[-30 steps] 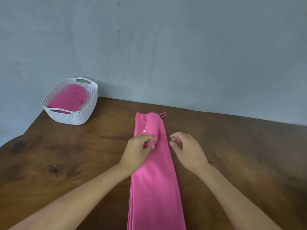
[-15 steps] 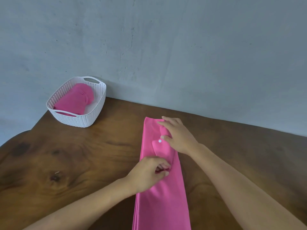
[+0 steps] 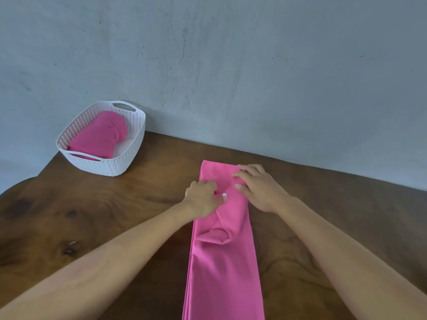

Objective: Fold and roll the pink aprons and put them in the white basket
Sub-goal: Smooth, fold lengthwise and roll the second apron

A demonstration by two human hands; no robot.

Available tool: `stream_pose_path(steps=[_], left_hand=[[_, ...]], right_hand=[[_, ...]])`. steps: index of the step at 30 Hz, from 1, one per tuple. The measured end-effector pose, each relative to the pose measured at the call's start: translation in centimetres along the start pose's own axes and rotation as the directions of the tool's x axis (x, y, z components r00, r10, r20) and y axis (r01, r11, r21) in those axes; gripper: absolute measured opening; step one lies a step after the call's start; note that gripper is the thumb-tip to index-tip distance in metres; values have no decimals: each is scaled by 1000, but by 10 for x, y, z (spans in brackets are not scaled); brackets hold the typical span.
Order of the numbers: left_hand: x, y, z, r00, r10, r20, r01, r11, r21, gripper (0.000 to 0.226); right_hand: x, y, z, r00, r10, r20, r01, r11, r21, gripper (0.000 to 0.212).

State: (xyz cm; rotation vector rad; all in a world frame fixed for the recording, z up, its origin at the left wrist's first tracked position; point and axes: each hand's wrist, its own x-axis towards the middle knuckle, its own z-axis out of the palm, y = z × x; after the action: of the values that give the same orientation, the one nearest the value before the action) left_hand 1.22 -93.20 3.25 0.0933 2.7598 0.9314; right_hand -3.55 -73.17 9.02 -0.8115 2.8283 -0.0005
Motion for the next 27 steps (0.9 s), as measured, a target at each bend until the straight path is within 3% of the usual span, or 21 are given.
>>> stream_pose_path(steps=[3, 6, 10, 14, 17, 20, 23, 27], left_hand=[[12, 11, -6, 982, -124, 146, 111, 989, 94, 45], [12, 16, -7, 974, -137, 182, 114, 985, 132, 42], [11, 14, -15, 987, -61, 149, 55, 997, 46, 32], [18, 1, -31, 997, 47, 64, -36, 985, -166, 27], [23, -6, -48, 996, 81, -23, -83, 980, -178, 22], [38, -13, -61, 998, 22, -63, -33, 983, -180, 23], [57, -21, -64, 996, -73, -59, 59, 975, -212, 37], [72, -28, -58, 991, -109, -79, 89, 972, -219, 24]], right_hand=[[0, 1, -2, 1000, 7, 27, -6, 1000, -10, 46], [4, 1, -10, 998, 6, 64, -2, 998, -56, 51], [21, 3, -28, 994, 41, 101, -29, 993, -112, 42], [39, 10, -34, 972, 114, 208, -107, 993, -45, 44], [49, 18, -38, 949, 157, 272, -161, 987, -8, 42], [54, 26, -41, 952, 175, 251, -197, 978, 66, 12], [52, 28, -40, 962, 155, 224, -194, 967, 163, 16], [52, 32, -33, 978, 109, 176, -154, 951, 269, 13]])
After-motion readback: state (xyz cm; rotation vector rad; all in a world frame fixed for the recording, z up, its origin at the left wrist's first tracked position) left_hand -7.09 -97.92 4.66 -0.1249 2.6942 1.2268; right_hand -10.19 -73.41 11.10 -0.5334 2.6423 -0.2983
